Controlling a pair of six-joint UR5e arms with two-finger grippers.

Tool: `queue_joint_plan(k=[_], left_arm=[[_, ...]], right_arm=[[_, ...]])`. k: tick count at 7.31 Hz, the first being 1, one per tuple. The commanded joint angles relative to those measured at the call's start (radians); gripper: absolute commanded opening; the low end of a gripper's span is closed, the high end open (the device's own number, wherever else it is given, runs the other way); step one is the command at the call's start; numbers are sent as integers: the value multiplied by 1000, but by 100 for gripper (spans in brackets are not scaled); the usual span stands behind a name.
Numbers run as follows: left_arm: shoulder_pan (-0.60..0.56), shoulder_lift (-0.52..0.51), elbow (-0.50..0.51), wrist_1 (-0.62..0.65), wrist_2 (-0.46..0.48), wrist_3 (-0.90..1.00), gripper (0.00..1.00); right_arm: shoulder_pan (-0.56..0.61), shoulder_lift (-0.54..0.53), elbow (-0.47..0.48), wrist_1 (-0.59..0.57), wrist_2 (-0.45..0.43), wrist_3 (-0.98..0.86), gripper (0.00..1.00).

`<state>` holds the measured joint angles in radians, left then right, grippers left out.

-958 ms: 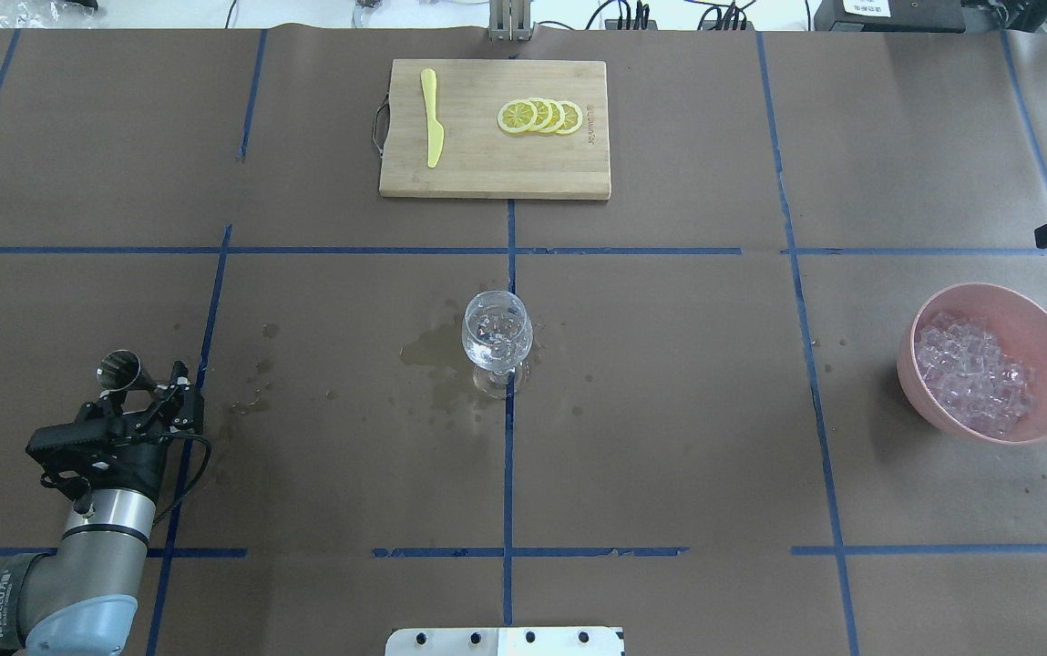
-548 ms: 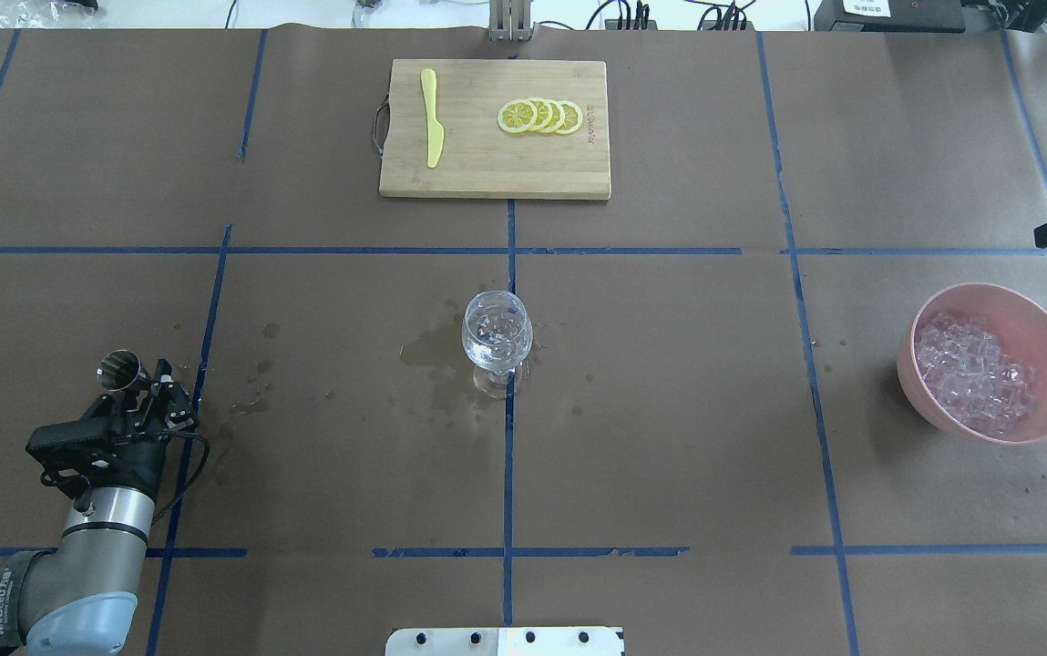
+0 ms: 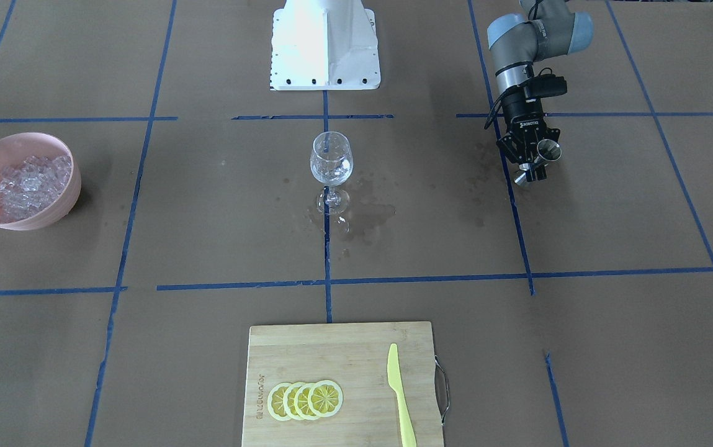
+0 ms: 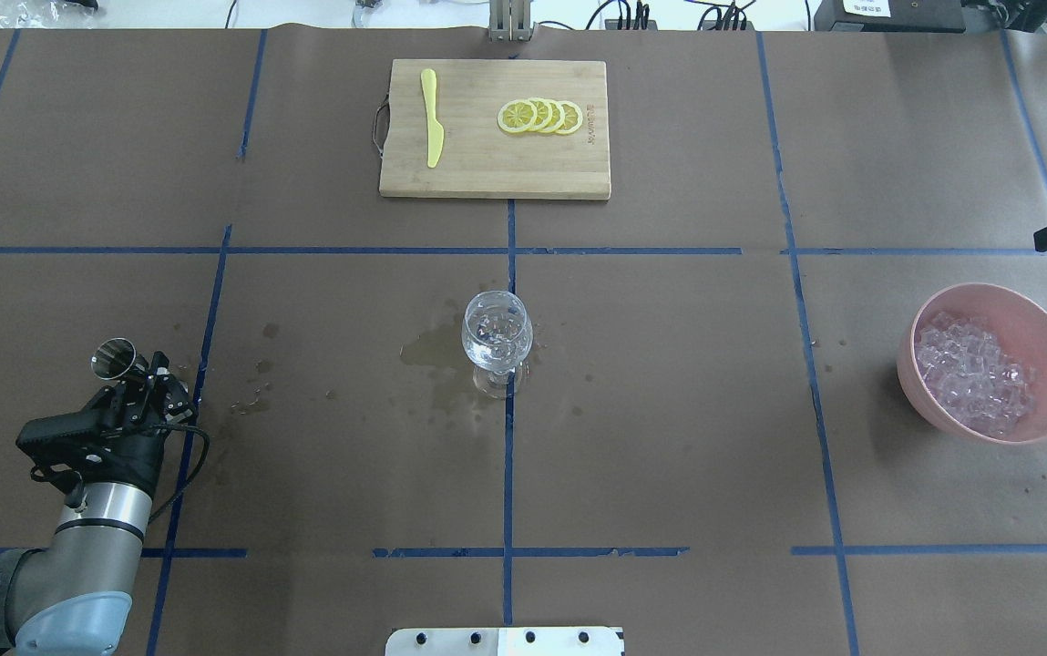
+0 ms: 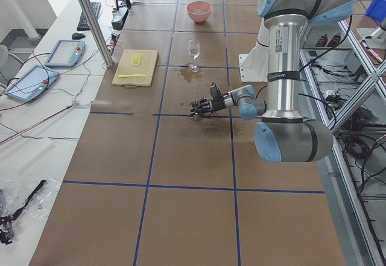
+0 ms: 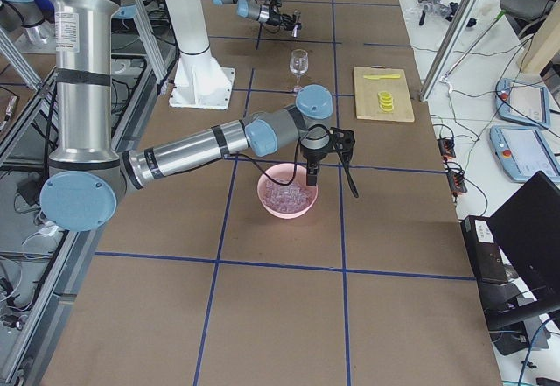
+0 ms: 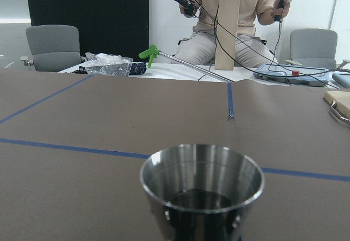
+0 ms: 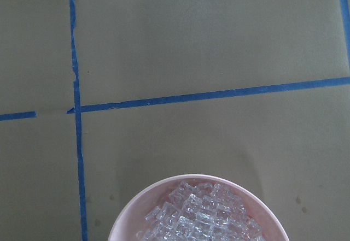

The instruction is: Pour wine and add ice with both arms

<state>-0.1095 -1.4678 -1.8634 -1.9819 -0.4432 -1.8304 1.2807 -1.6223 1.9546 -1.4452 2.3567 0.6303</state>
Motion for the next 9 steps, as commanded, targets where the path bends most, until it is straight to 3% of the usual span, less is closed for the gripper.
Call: queue_joint_plan(k=[1, 5, 9], left_arm=[[-28, 0, -60, -2, 0, 51, 0], [-82, -14, -226, -11, -9, 236, 0], [-116, -103, -235, -150, -17, 576, 0]], right_arm=[[-24, -11, 1, 37, -28, 15, 100], [-148, -79, 1, 190, -128, 147, 100], [-192, -119, 1, 255, -163, 152, 100]])
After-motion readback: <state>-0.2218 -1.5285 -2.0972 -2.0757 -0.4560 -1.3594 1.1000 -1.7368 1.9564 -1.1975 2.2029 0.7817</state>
